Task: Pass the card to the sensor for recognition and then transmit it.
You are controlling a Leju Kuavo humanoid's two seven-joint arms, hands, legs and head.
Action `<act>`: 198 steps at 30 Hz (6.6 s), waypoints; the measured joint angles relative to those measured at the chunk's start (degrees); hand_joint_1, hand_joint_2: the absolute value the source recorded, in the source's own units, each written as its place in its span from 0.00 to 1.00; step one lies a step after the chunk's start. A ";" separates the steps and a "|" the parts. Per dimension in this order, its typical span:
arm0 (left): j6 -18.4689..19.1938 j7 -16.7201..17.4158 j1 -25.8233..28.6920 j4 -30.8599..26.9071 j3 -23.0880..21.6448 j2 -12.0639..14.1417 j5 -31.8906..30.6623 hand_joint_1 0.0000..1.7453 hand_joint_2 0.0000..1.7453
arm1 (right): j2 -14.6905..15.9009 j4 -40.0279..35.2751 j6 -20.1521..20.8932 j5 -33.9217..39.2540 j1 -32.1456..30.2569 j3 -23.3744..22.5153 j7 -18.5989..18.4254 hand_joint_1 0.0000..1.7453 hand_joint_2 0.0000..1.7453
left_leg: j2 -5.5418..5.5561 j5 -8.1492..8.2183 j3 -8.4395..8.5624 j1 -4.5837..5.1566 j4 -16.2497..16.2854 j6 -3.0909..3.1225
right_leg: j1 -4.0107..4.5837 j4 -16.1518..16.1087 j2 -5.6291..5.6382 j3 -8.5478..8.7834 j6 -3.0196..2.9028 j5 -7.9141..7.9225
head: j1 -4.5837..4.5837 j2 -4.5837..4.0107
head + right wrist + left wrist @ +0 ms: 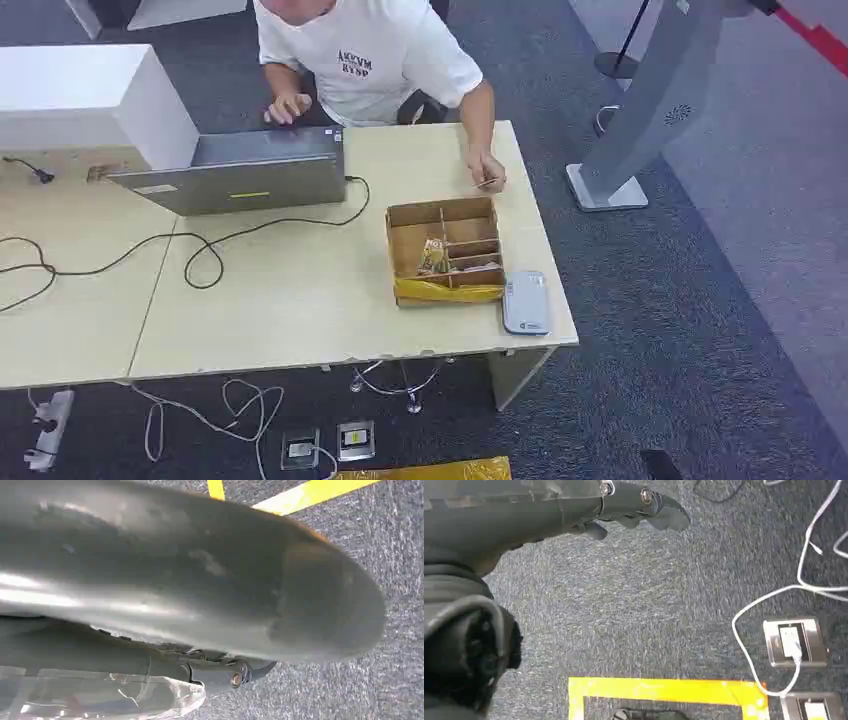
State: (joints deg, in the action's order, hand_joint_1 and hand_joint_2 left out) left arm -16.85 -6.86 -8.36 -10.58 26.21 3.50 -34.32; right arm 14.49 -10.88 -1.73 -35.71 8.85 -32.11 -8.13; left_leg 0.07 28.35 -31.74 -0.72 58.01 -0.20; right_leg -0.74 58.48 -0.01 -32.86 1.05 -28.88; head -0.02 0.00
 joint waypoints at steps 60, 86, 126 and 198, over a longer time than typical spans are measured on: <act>-1.09 -4.04 -0.06 0.44 -1.60 -0.68 -2.40 0.00 0.00 | 22.62 -24.10 -13.66 31.09 48.23 19.95 17.81 0.00 1.00 | 0.18 -0.40 -0.36 0.63 0.03 0.55 | -0.63 0.07 -0.24 -0.24 0.54 0.36 | 0.00 0.00; 1.20 -4.02 -1.75 0.33 -4.35 0.31 -2.45 0.00 0.00 | 11.80 -39.60 -0.40 -2.99 51.85 58.36 23.65 0.00 1.00 | 0.45 -0.49 -0.48 0.45 0.02 0.47 | -0.46 0.09 -0.46 -0.24 0.51 0.35 | 0.00 0.00; 0.28 -3.06 -0.30 0.37 -4.35 1.20 -2.80 0.00 0.00 | 9.14 -38.64 5.86 -1.73 53.24 64.85 21.73 1.00 1.00 | 0.42 -0.49 -0.46 0.45 0.02 0.47 | -0.46 0.07 -0.41 -0.27 0.50 0.35 | 0.00 0.00; -0.52 -1.62 1.04 0.44 -4.31 1.95 -1.75 0.00 0.00 | 13.18 -47.76 6.16 2.82 21.40 56.28 13.07 1.00 1.00 | 0.37 -0.45 -0.43 0.41 0.02 0.43 | -0.42 0.03 -0.32 -0.26 0.49 0.34 | 0.00 0.00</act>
State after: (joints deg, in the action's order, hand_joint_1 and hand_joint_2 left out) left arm -17.38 -8.48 -7.32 -10.14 21.90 5.44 -36.06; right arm 27.67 -58.64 4.44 -32.89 30.25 24.17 4.94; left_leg 0.44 27.90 -32.17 -0.30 58.03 0.23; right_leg -1.16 58.51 -0.33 -33.12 1.54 -28.54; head -0.02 0.00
